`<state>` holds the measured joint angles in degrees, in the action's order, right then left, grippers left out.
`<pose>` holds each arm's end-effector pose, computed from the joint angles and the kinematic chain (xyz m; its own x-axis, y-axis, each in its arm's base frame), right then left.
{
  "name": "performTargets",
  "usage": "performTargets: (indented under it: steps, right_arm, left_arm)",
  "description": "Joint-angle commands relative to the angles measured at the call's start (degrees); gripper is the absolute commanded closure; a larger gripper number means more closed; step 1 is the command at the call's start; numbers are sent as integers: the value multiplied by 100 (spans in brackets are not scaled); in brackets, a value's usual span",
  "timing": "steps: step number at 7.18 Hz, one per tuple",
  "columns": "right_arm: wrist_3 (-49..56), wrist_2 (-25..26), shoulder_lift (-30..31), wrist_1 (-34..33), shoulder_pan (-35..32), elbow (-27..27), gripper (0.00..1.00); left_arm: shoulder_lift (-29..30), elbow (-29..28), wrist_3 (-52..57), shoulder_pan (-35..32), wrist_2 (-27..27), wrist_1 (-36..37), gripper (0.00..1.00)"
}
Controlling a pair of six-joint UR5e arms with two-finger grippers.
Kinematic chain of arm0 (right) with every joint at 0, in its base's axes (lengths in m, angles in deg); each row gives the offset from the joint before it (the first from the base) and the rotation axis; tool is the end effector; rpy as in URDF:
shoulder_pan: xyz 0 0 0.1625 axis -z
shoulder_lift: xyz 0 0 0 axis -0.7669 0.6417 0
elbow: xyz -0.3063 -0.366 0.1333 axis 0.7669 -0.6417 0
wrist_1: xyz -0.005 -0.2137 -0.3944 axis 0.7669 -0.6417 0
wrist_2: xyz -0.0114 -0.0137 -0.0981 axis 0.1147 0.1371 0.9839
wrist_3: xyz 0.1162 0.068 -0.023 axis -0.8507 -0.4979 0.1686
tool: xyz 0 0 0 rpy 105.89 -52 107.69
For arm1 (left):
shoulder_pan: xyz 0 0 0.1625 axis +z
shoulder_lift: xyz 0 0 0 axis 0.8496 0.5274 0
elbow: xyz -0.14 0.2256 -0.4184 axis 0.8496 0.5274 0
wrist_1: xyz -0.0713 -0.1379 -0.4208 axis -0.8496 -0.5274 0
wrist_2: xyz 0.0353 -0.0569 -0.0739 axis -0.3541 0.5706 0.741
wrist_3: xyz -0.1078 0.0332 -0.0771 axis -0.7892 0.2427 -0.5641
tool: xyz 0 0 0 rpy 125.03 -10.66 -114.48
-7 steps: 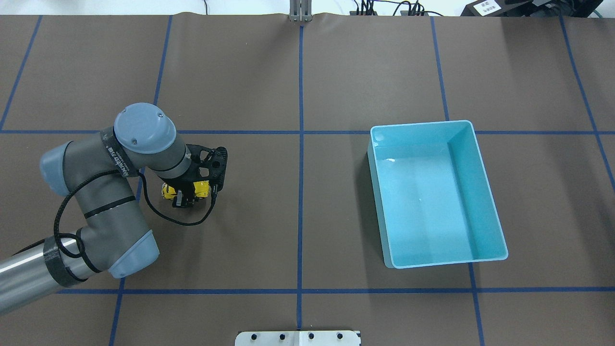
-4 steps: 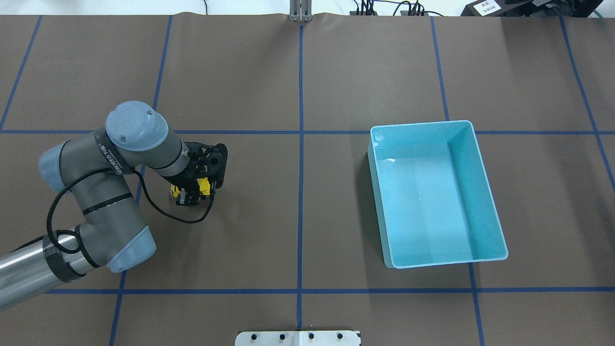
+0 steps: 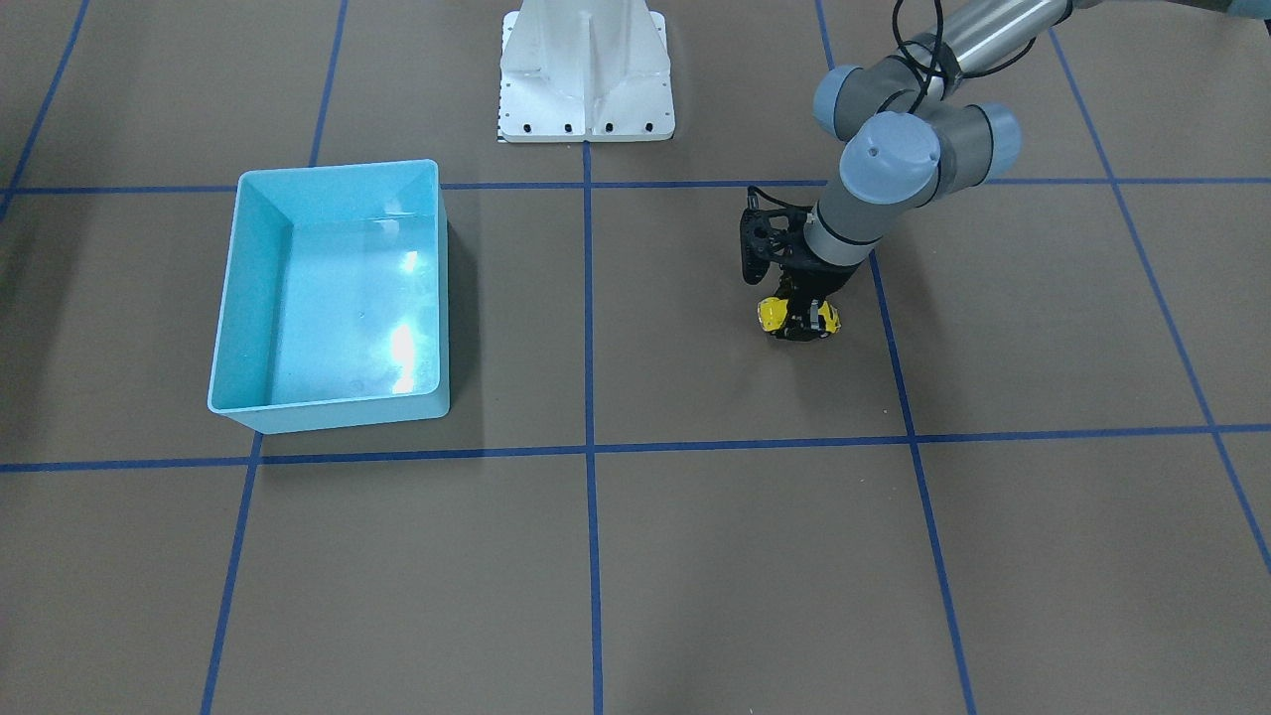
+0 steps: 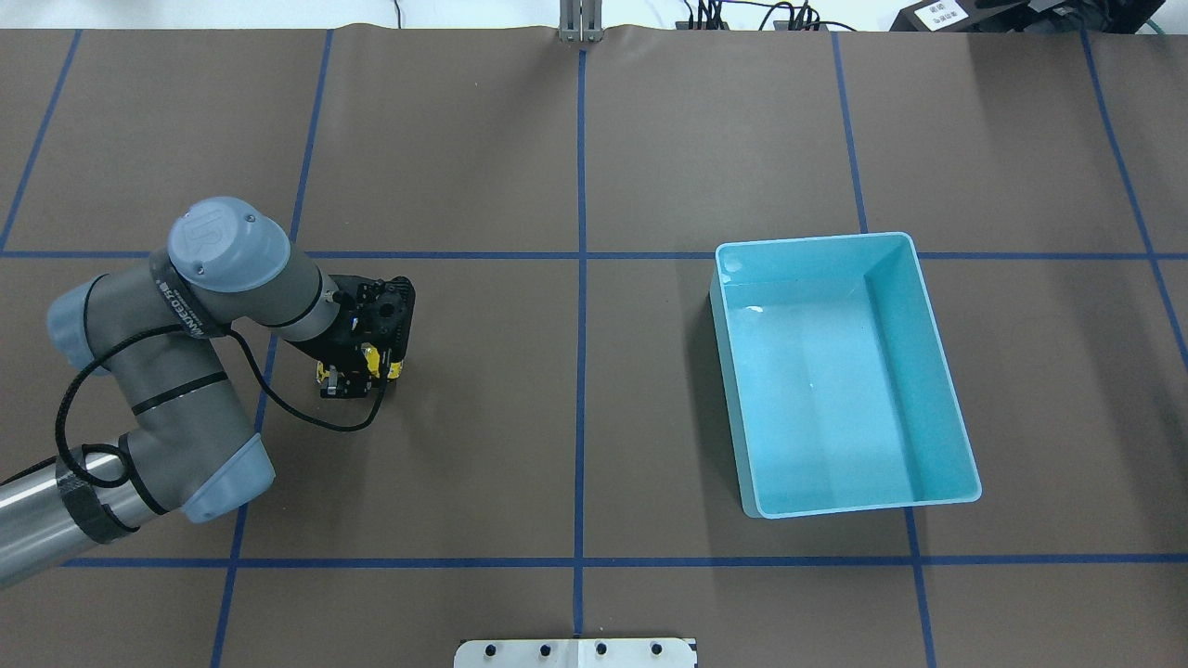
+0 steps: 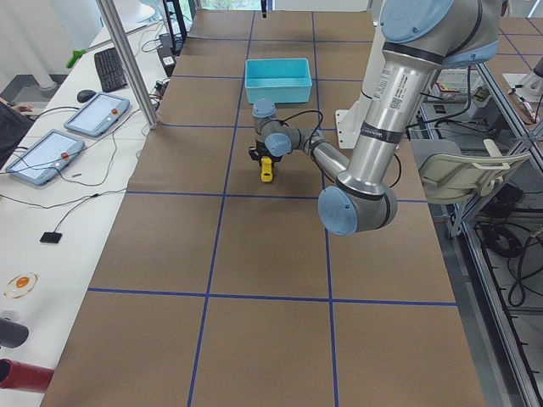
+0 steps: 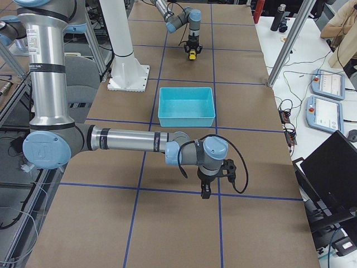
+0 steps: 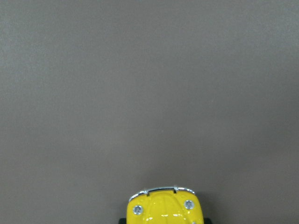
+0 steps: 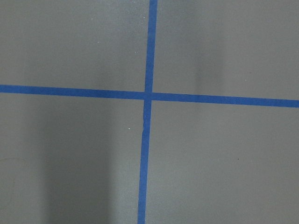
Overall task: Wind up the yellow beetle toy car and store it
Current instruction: 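Drag the car backward along the table with the left gripper to wind it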
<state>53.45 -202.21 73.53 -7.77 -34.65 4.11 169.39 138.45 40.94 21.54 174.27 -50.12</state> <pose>-0.0072 -0.5411 0.7733 0.7452 -0.0439 0.6654 0.0517 0.9986 0.0079 0.5368 -0.4877 0.4407 -0.0221 0.9984 0.0515 -0.6205 -0.0541 0.7824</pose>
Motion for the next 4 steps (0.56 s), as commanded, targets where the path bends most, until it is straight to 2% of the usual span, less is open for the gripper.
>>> performTargets:
  steps: [1,4]
  right_arm:
    - [1,-27,7,-5,0,7,0]
    - [1,-36,-19,4,0,7,0]
  left_arm:
    - [-156,-8,-10,-133,161,-175,100]
    - [-270,-87,-19,-177,196,-395,100]
